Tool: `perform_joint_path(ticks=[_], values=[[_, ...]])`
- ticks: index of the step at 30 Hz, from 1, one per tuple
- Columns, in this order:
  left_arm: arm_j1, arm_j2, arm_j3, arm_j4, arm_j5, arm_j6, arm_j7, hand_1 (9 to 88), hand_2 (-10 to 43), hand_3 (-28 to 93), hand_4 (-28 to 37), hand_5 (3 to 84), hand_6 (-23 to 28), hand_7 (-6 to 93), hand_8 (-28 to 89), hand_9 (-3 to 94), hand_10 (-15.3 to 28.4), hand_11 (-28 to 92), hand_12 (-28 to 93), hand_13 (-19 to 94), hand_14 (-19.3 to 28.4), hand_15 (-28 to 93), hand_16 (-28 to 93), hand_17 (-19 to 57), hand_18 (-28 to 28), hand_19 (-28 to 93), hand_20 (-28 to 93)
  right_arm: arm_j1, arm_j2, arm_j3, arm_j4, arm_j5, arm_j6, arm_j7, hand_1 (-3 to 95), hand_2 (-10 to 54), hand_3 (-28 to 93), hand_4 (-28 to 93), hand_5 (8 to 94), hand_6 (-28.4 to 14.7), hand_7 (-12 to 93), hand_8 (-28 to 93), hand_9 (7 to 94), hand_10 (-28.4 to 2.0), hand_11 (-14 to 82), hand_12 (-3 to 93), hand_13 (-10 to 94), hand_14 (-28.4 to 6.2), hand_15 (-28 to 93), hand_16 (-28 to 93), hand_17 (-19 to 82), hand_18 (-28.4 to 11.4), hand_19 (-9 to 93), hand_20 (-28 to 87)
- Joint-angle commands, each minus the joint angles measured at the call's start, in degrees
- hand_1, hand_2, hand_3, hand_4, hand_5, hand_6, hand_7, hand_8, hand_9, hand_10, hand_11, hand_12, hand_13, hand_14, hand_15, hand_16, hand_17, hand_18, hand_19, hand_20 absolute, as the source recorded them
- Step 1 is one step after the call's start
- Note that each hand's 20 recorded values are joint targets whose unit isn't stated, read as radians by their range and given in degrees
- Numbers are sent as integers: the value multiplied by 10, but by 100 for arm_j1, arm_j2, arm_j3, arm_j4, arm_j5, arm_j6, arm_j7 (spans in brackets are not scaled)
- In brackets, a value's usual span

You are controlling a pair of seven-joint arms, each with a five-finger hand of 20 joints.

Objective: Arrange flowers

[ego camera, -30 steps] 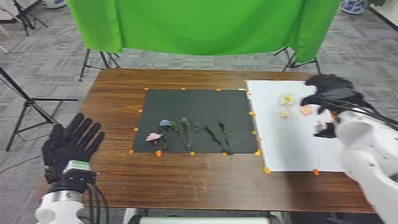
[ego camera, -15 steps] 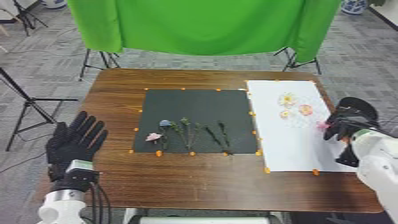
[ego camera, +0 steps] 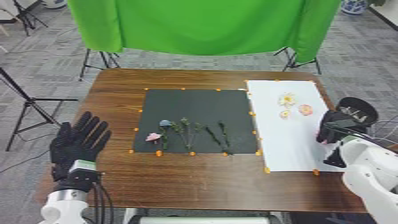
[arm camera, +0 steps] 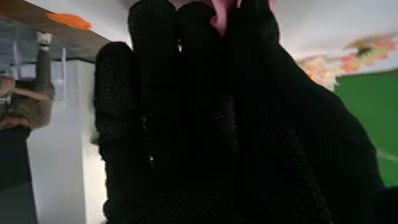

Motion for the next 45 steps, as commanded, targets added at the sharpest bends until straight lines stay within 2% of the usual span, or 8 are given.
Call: perform_joint_path(ticks=[1, 8, 14, 20, 30, 33, 38, 45], values=[[40, -45, 24, 3, 34, -110, -48, 263, 151, 707, -283, 407, 105, 138, -89, 326, 161, 261, 112, 241, 170, 417, -69, -71, 153, 351, 97, -346, 144, 65, -461, -335, 985, -116, 628, -95, 702, -282, 839, 21, 235, 2, 929, -75, 82, 421, 784, -48, 195, 487, 323, -171, 649, 337], [28, -62, 40, 18, 36, -120, -80, 262, 150, 707, -283, 406, 106, 139, -88, 326, 163, 260, 111, 241, 171, 416, -69, -70, 152, 350, 96, 240, 85, -499, -1133, -479, 1409, -645, 627, -95, 705, -283, 840, 21, 234, 8, 931, -72, 79, 429, 788, -48, 195, 496, 324, -169, 648, 340], [61, -65, 34, 14, 55, -99, -144, 262, 150, 706, -283, 406, 105, 137, -88, 325, 162, 259, 112, 240, 170, 415, -69, -70, 152, 350, 96, 1457, -382, -1561, -1178, -200, 1345, -1183, 627, -95, 705, -283, 839, 21, 236, 9, 931, -72, 78, 432, 788, -49, 195, 500, 324, -168, 645, 342], [-22, -57, 112, 53, 73, -103, -230, 262, 151, 706, -283, 406, 106, 137, -88, 325, 161, 258, 112, 240, 170, 415, -69, -71, 152, 352, 96, 2527, -1110, -2648, -926, 165, 1151, -1485, 625, -95, 705, -283, 834, 21, 238, 12, 926, -70, 77, 435, 786, -47, 194, 502, 323, -166, 643, 344], [-126, -25, 221, 81, 100, -70, -344, 262, 152, 706, -283, 407, 106, 136, -87, 325, 162, 259, 112, 240, 171, 415, -68, -71, 152, 352, 96, 3191, -2361, -3741, -210, 441, 434, -1842, 613, -95, 712, -283, 808, 27, 266, 12, 915, -70, 84, 436, 765, -41, 207, 500, 301, -162, 650, 353], [-183, -2, 228, 107, 143, -107, -484, 262, 152, 706, -283, 407, 106, 135, -87, 325, 162, 259, 112, 240, 171, 415, -68, -71, 152, 351, 96, 3298, -2571, -3975, 86, 447, 383, -1837, 612, -95, 713, -283, 802, 27, 273, 7, 911, -73, 86, 435, 762, -42, 212, 497, 298, -162, 652, 355], [-290, 49, 292, 128, 129, -84, -516, 262, 152, 705, -283, 405, 107, 134, -86, 321, 162, 256, 112, 238, 170, 412, -69, -70, 152, 350, 95, 3361, -2832, -4207, 509, 33, 362, -1758, 612, -95, 714, -283, 795, 27, 282, 0, 907, -72, 88, 435, 757, -43, 217, 490, 297, -163, 653, 357], [-418, 35, 282, 166, 160, -60, -741, 265, 158, 700, -283, 406, 106, 134, -87, 322, 163, 256, 111, 238, 171, 415, -69, -67, 150, 347, 92, 3292, -3017, -4330, 794, -265, 479, -1549, 615, -95, 710, -283, 790, 27, 289, -5, 904, -77, 90, 432, 751, -44, 223, 482, 292, -164, 654, 359]])
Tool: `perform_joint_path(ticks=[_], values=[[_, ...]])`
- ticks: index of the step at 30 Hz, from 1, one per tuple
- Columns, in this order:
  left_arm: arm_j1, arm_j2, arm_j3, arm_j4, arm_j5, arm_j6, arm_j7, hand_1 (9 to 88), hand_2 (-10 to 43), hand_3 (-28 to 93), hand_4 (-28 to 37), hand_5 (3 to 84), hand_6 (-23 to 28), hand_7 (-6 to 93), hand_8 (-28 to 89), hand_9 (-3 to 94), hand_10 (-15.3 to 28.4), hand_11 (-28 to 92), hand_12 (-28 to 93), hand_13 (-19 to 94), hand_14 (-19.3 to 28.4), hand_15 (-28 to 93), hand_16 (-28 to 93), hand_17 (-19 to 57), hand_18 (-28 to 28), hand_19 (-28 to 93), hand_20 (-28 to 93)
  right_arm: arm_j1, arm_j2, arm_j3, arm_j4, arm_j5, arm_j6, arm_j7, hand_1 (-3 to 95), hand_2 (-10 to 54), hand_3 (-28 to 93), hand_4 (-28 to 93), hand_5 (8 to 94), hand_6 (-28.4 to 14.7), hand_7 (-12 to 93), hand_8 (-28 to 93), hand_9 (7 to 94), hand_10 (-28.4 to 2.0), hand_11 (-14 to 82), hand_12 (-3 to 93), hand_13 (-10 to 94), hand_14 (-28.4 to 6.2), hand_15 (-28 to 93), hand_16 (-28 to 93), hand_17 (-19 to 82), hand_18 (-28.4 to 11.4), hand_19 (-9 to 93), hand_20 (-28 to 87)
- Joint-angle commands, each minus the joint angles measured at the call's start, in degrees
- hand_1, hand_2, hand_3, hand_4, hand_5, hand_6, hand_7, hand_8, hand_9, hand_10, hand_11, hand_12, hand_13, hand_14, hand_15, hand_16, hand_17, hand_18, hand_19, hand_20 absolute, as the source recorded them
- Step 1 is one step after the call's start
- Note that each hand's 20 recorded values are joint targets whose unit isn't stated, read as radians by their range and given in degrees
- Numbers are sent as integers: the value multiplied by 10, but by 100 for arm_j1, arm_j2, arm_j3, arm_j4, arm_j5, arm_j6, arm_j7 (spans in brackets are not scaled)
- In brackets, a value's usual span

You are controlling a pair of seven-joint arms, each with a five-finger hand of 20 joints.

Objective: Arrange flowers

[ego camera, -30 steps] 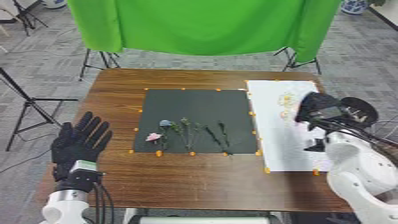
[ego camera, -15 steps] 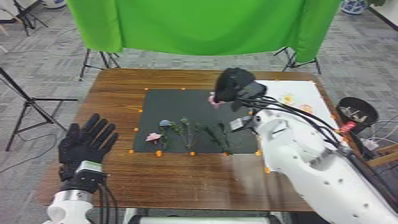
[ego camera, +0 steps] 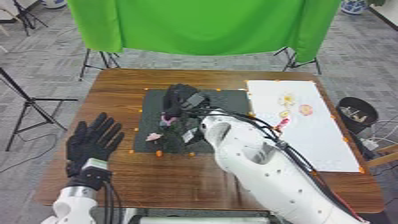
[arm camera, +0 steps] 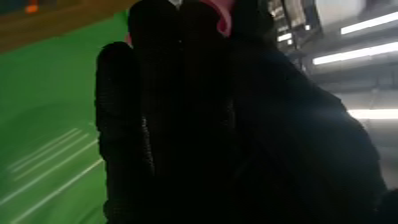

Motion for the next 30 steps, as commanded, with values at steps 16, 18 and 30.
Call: perform_joint_path(ticks=[16, 18, 30], values=[[-162, -48, 1, 92, 42, 1, -269, 236, 187, 688, -283, 409, 107, 131, -86, 327, 165, 262, 109, 243, 175, 423, -73, -72, 152, 359, 92, -129, -160, -168, 375, -811, -189, 487, 564, -95, 732, -283, 682, 40, 294, -68, 791, -74, 63, 358, 573, -75, 321, 312, 238, -166, 657, 336], [-149, -45, 0, 86, 27, -7, -246, 235, 187, 691, -283, 410, 107, 130, -86, 328, 165, 262, 109, 243, 175, 422, -74, -71, 152, 359, 91, -137, -142, -155, 345, -882, -288, 504, 548, -95, 752, -283, 672, 41, 276, -71, 768, -77, 88, 327, 561, -82, 347, 267, 231, -168, 660, 336], [-267, 19, 81, 109, 54, 1, -305, 246, 182, 698, -283, 411, 107, 133, -86, 329, 163, 265, 109, 243, 174, 424, -74, -71, 151, 360, 90, -155, -312, -323, 190, -1145, -530, 472, 430, -95, 748, -283, 627, 24, 226, -156, 675, -110, 211, 186, 513, -110, 448, 217, 196, -192, 676, 375]])
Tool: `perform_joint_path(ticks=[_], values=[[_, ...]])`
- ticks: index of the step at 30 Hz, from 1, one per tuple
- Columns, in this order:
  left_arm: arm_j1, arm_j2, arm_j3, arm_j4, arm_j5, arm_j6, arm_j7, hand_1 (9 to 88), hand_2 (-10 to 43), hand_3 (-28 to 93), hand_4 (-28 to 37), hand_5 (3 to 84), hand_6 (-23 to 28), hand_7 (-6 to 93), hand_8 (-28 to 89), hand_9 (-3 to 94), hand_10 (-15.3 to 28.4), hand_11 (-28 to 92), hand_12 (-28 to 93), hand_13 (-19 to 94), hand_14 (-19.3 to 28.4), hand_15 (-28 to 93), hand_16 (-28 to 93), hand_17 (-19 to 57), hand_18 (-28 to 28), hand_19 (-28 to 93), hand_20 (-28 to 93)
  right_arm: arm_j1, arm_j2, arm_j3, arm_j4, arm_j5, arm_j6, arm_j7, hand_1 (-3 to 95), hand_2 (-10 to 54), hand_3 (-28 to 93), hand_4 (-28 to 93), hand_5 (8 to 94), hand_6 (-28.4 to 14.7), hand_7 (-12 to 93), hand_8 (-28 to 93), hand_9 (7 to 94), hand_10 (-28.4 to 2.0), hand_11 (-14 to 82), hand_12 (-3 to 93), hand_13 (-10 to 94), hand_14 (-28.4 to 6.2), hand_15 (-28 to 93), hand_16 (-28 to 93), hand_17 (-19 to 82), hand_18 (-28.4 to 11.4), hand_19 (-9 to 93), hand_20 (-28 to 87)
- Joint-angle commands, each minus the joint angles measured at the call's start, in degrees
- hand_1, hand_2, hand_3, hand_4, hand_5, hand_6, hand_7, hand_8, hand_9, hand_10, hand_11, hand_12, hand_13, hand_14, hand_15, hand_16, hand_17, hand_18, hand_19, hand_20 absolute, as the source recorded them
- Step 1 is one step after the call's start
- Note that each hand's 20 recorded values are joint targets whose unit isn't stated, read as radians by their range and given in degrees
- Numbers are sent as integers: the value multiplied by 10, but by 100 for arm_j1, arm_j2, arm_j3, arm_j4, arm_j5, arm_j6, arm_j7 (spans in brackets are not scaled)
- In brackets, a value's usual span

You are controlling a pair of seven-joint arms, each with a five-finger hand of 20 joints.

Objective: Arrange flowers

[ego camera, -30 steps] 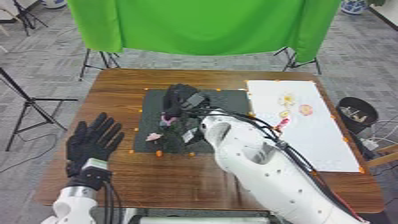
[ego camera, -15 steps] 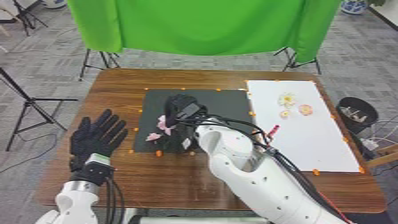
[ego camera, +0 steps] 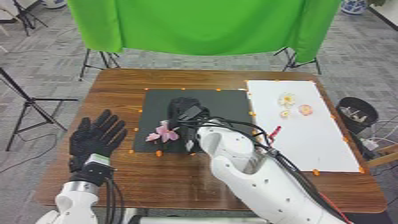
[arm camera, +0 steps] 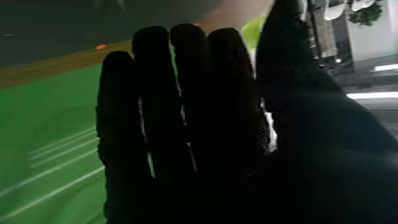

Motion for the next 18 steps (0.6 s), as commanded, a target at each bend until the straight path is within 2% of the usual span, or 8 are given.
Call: perform_joint_path(ticks=[1, 6, 12, 15, 18], values=[[-74, 29, 75, 22, 28, 3, -75, 248, 182, 697, -283, 410, 107, 134, -86, 329, 164, 266, 109, 243, 175, 424, -74, -72, 151, 361, 90, 17, -182, -181, -39, -459, -320, -83, 437, -95, 731, -283, 626, 24, 225, -156, 676, -109, 210, 185, 512, -110, 449, 216, 196, -193, 676, 379], [-98, 17, 84, 39, 38, -23, -107, 252, 178, 699, -283, 411, 107, 136, -87, 330, 164, 267, 108, 243, 175, 426, -74, -72, 152, 361, 90, -35, -288, -213, 75, -604, -556, -61, 462, -95, 684, -283, 627, 25, 223, -154, 678, -104, 208, 184, 521, -109, 460, 214, 197, -197, 682, 395], [-100, 28, 88, 43, 16, 7, -74, 255, 176, 700, -283, 411, 107, 137, -88, 330, 164, 267, 108, 244, 174, 426, -75, -72, 152, 361, 89, -71, -323, -245, 163, -804, -677, -71, 495, -95, 677, -283, 652, 33, 227, -153, 708, -97, 206, 184, 542, -106, 479, 217, 206, -198, 698, 410], [-144, 11, 106, 62, 40, -17, -103, 257, 176, 700, -283, 411, 106, 137, -89, 331, 164, 267, 108, 244, 173, 426, -75, -72, 152, 362, 89, -102, -342, -258, 200, -894, -692, -75, 500, -95, 767, -283, 657, 35, 229, -156, 714, -97, 208, 186, 550, -104, 497, 223, 214, -198, 713, 420], [-141, -5, 102, 60, 44, -19, -130, 259, 173, 700, -283, 411, 106, 138, -88, 330, 164, 267, 108, 244, 173, 427, -75, -72, 152, 362, 89, -152, -353, -274, 234, -1048, -685, -122, 508, -95, 794, -283, 657, 34, 229, -156, 714, -98, 208, 188, 558, -100, 510, 227, 218, -199, 722, 425]])
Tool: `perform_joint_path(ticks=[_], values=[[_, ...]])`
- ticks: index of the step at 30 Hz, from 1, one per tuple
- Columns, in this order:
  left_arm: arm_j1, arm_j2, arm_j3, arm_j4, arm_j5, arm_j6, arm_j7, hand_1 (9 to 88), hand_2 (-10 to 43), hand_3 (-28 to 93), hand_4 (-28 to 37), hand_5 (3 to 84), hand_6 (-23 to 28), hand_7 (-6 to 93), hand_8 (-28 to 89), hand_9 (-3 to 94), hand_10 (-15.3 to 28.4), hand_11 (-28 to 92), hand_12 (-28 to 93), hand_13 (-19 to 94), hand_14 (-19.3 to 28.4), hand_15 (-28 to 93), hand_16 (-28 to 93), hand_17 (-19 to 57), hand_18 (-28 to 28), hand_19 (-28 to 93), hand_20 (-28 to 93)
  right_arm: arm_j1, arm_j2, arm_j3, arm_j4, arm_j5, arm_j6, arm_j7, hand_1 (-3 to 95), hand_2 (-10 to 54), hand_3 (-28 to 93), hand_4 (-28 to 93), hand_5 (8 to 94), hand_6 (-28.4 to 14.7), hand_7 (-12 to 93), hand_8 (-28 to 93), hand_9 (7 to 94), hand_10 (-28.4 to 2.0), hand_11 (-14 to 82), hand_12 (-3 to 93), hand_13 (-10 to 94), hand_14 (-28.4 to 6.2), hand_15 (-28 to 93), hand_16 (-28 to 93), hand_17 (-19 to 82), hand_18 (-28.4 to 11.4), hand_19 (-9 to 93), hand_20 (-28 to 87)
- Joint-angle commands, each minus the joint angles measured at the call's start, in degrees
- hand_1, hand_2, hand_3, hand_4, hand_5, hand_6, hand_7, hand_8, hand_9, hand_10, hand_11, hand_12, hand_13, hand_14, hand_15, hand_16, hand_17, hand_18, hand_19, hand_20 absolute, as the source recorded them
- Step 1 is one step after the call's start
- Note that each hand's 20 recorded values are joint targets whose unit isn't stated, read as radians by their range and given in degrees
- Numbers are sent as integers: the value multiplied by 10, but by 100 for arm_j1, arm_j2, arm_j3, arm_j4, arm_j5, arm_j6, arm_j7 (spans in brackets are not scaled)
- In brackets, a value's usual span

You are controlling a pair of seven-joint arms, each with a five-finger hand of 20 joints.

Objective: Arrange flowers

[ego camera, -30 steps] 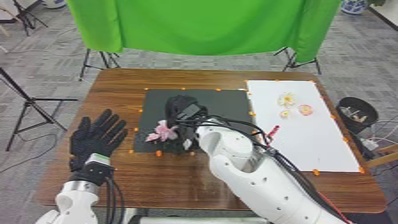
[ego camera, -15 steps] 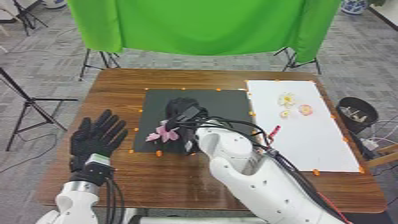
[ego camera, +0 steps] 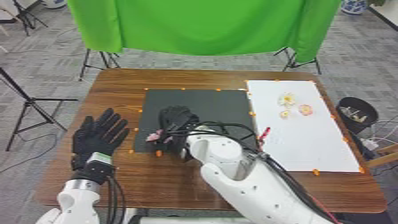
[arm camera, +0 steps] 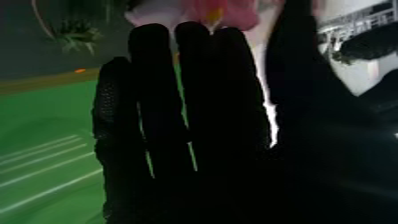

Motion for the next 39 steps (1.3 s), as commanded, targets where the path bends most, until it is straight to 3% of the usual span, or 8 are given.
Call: perform_joint_path(ticks=[1, 6, 12, 23, 27, 30, 32, 39], values=[[-41, -27, 29, 36, 37, -23, -102, 259, 173, 701, -283, 411, 106, 138, -89, 330, 164, 267, 107, 244, 173, 426, -75, -72, 152, 362, 89, -106, -57, -99, 101, -367, -31, -46, 511, -95, 799, -283, 657, 34, 229, -156, 714, -98, 208, 188, 559, -100, 512, 227, 219, -200, 724, 426], [-63, -37, 50, 51, 34, -34, -111, 260, 172, 701, -283, 411, 106, 137, -89, 330, 163, 268, 108, 244, 173, 427, -75, -72, 152, 363, 89, -125, -32, -179, 236, -415, 364, -46, 595, -95, 707, -283, 672, 38, 263, -166, 749, -84, 147, 283, 593, -74, 453, 366, 232, -194, 728, 430], [-16, -48, 11, 42, 40, -39, -67, 262, 170, 702, -283, 411, 107, 138, -89, 330, 164, 268, 108, 244, 173, 427, -75, -72, 152, 363, 88, -123, 44, -259, 295, -396, 1064, -143, 659, -95, 686, -283, 737, 34, 375, -26, 875, -61, 101, 423, 696, -63, 391, 456, 284, -191, 735, 428], [184, -71, -90, -24, -8, -40, 54, 264, 168, 701, -283, 410, 105, 141, -89, 329, 164, 267, 108, 244, 173, 427, -76, -72, 152, 363, 88, 100, 364, -208, -219, -49, 1519, 59, 657, -95, 710, -283, 769, 23, 416, 27, 903, -59, 100, 445, 740, -58, 358, 493, 308, -194, 724, 423], [148, -75, -76, 0, -4, -64, 36, 263, 167, 702, -283, 410, 105, 140, -90, 329, 163, 265, 107, 244, 174, 427, -75, -72, 152, 362, 88, 42, 362, -42, -352, -175, 778, 33, 650, -95, 725, -283, 765, 23, 425, 36, 903, -54, 98, 449, 739, -61, 356, 498, 307, -191, 720, 420], [134, -86, -67, -2, -6, -58, 3, 264, 167, 700, -283, 410, 106, 140, -90, 329, 163, 265, 108, 244, 173, 428, -75, -72, 152, 362, 88, -60, 352, 33, -497, -347, 166, -30, 588, -95, 742, -282, 686, 19, 382, -45, 812, -80, 94, 393, 659, -70, 374, 445, 285, -191, 728, 416], [143, -91, -74, -2, -2, -73, -3, 264, 167, 702, -283, 409, 106, 141, -89, 329, 163, 266, 108, 244, 173, 427, -75, -72, 152, 362, 88, -147, 373, 44, -610, -389, -102, -100, 503, -95, 830, -283, 652, 21, 289, -148, 701, -107, 175, 220, 594, -93, 447, 313, 266, -198, 746, 424], [149, -86, -87, -4, 5, -59, -35, 266, 165, 701, -283, 409, 106, 141, -89, 329, 164, 267, 108, 244, 173, 427, -75, -72, 152, 362, 88, -240, 365, -8, -637, -462, -207, -84, 459, -95, 861, -283, 601, 15, 224, -159, 633, -110, 139, 165, 556, -105, 476, 241, 245, -208, 752, 441]])
